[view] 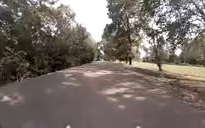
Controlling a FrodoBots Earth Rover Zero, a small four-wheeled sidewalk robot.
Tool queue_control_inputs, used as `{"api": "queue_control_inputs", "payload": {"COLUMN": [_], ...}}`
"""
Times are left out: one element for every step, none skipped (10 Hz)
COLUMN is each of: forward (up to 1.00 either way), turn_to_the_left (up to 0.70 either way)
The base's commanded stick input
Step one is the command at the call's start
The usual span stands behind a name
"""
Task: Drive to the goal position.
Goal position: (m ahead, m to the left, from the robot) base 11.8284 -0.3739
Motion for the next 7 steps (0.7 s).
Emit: {"api": "queue_control_inputs", "payload": {"forward": [0.70,0.70,0.70,0.70,0.70,0.70,0.70], "turn_to_the_left": [0.00,0.00,0.00,0.00,0.00,0.00,0.00]}}
